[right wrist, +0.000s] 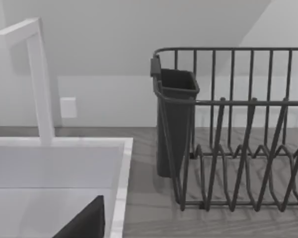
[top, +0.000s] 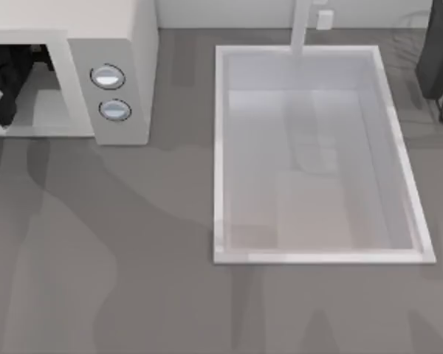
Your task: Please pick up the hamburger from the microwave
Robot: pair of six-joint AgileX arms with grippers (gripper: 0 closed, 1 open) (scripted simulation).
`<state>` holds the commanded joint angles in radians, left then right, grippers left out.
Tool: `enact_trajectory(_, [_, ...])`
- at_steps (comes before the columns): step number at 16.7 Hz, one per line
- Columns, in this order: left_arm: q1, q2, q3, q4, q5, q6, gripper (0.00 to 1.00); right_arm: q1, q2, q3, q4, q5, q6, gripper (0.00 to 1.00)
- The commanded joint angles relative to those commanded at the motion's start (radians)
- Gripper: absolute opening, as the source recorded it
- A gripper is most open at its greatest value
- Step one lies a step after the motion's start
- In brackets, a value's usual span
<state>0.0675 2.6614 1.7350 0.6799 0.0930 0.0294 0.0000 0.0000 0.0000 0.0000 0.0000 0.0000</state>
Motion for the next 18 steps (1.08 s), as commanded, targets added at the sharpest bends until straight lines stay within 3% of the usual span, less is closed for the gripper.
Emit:
enact_trajectory(3, [-0.027,-0.032,-0.032,-0.012,-0.025,-0.01,0.0,0.0,0.0,0.0,0.0,0.0,0.0,1.0])
enact_trajectory(6, [-0.119,-0.159,-0.147,-0.054,-0.111,-0.045,0.0,0.0,0.0,0.0,0.0,0.0,0.0,1.0])
enact_trajectory(18, [-0.713,-1.082,-0.91,-0.325,-0.666,-0.267,0.0,0.0,0.0,0.0,0.0,0.0,0.0,1.0])
